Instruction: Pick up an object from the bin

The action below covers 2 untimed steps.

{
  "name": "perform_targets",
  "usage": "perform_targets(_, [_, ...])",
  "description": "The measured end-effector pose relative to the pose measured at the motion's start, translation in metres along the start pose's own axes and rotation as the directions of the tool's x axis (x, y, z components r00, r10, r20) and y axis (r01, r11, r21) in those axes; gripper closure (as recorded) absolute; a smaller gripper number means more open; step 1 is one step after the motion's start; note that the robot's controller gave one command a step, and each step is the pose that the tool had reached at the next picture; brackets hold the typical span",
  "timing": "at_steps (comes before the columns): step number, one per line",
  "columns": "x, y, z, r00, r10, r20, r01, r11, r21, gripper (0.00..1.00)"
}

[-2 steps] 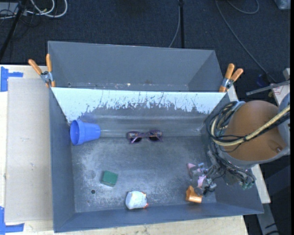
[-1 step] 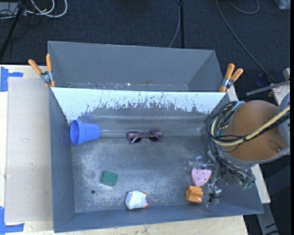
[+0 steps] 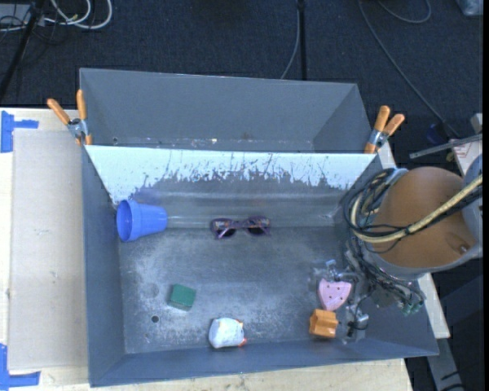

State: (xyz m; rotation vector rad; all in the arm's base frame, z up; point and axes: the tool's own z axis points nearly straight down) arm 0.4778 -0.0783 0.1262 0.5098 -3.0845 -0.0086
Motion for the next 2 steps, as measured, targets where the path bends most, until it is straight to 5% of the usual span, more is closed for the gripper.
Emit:
perform_targets(1, [-0.005,0.0,0.018,0.99,-0.143,0.002,0.143,0.99,0.002,0.0])
perform_targets(2, [0.009,-0.03,0.055,0.821,-0.57,0.005,0.57,0.821,0.006,1.0])
